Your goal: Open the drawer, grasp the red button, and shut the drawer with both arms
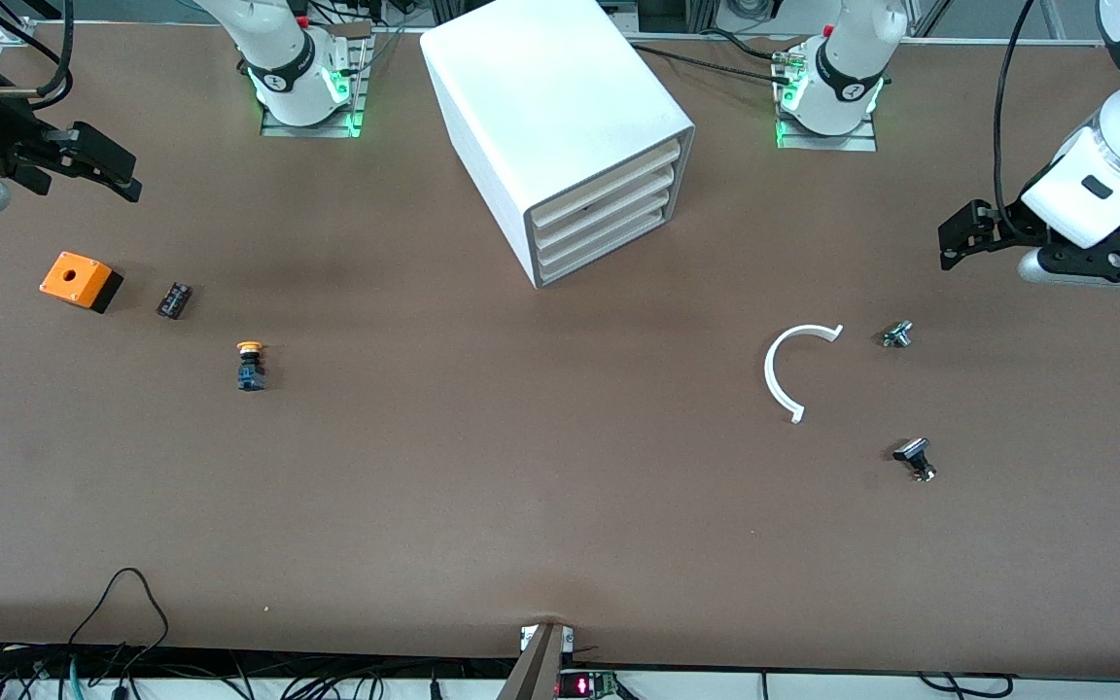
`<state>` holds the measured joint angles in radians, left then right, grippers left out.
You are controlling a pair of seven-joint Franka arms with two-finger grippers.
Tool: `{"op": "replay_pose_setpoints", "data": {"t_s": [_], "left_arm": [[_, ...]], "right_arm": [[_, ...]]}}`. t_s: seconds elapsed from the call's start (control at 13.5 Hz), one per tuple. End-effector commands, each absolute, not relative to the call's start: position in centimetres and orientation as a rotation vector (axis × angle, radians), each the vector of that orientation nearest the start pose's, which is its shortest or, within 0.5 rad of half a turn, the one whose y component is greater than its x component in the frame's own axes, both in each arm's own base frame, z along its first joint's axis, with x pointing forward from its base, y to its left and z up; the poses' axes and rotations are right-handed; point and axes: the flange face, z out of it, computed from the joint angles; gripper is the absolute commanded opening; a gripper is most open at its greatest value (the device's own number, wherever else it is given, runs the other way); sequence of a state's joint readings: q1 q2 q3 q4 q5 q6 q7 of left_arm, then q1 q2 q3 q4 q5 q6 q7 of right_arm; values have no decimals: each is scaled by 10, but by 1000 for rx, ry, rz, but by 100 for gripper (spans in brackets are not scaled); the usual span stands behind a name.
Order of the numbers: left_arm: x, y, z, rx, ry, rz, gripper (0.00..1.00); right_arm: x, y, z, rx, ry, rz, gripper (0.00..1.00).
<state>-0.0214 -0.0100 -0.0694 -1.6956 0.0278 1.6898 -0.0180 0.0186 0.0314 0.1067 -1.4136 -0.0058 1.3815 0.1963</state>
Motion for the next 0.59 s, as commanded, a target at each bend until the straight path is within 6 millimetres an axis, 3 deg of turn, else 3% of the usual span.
{"op": "replay_pose_setpoints", "data": {"t_s": [0.0,0.52], "left_arm": [[559,-49,587,-3091,142,3,99],[559,-49,587,-3091,142,8,99]], "right_arm": [[540,66,667,-3162,109,94,99],[542,63,665,-3165,137,96,99]]}}
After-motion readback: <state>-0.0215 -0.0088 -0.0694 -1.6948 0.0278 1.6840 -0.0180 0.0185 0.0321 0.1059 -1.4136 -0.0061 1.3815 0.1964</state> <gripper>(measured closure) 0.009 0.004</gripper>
